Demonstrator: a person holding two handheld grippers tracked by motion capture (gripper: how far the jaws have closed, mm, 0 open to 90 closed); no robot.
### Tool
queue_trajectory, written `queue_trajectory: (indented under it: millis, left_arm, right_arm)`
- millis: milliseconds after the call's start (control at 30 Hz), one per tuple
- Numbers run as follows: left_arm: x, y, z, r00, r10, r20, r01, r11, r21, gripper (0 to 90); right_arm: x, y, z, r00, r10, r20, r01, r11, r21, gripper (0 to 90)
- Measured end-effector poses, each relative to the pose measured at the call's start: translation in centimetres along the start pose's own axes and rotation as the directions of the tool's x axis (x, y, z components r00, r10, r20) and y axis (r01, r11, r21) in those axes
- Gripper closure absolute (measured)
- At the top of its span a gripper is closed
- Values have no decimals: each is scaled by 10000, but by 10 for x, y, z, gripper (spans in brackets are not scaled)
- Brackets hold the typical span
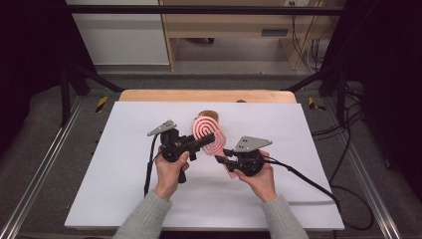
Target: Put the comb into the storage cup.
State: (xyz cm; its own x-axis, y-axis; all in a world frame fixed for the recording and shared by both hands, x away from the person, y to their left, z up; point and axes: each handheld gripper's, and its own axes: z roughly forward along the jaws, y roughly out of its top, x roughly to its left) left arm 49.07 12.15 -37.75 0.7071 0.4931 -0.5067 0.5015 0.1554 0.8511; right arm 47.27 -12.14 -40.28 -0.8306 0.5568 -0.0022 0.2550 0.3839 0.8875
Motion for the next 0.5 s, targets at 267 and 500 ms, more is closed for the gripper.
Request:
queue_trajectory:
  millis: [267,500]
  left_arm:
    - [-2,0,-1,9999,-112,-40,111,9998,-177,623]
    - [-1,1,-2,9994,29,-340,-36,9998,-216,623]
  right_arm:
    - [0,1,-1,10000,70,-53,-70,9999,-105,697]
    - [0,2,-4,9998,163,-78,-165,9996,-236,653]
